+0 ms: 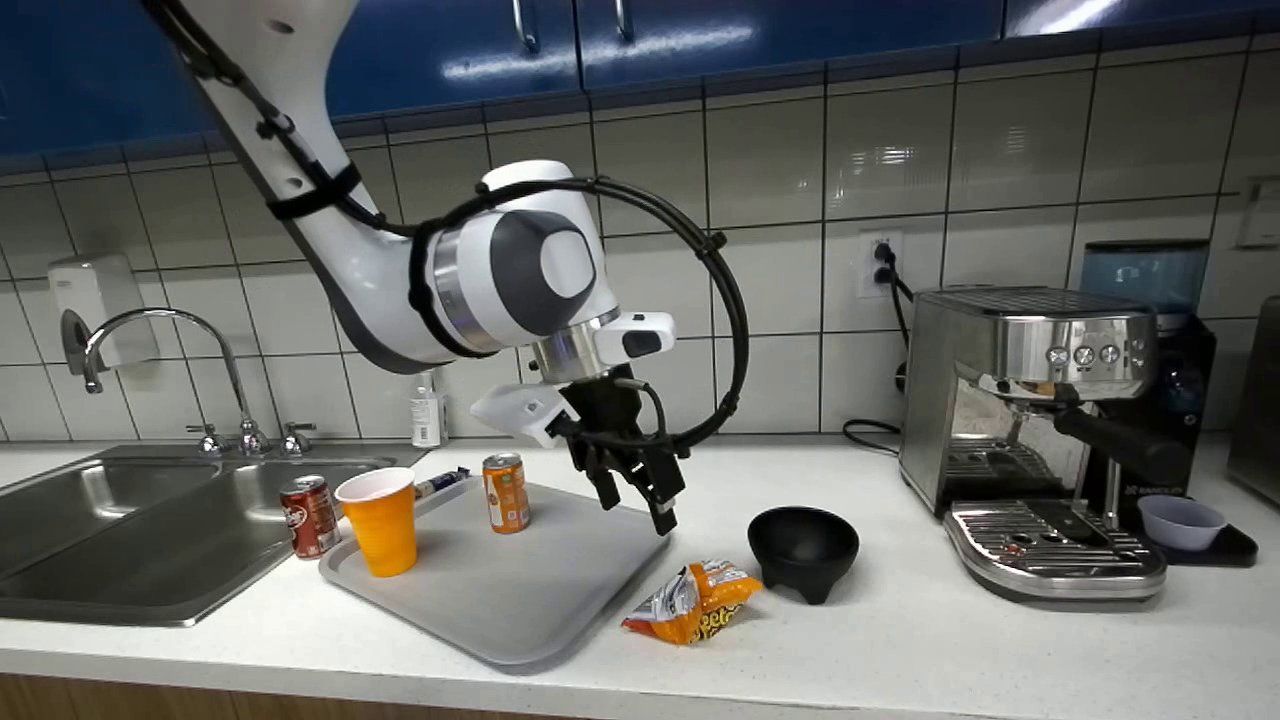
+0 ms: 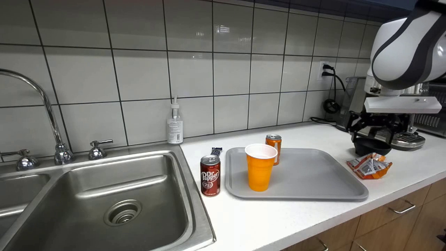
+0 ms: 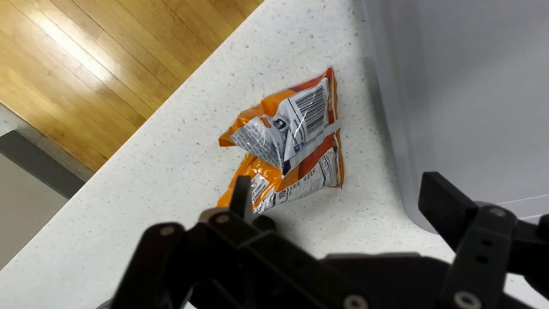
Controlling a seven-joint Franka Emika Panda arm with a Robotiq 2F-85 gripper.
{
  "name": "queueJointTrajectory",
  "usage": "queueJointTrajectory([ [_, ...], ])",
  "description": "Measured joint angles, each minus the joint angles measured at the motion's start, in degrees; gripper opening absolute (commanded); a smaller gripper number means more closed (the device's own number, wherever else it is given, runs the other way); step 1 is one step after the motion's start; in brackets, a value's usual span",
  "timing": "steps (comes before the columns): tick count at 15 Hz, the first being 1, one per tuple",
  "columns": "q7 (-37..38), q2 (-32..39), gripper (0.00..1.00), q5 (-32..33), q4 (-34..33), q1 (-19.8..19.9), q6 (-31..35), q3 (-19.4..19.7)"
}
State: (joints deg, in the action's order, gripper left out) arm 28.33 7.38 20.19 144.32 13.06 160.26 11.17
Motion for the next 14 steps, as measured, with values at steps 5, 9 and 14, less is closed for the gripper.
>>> queueJointTrajectory([
  [5,0.0,5.1,1.00,-0.4,-3.5,-3.0,0.0,3.4],
  [9,0.0,8.1,1.00,-0.8,-5.2,-5.0,0.0,5.6],
  [14,0.0,11.1,1.00,-3.1,-6.8,-6.4,0.0,7.1],
])
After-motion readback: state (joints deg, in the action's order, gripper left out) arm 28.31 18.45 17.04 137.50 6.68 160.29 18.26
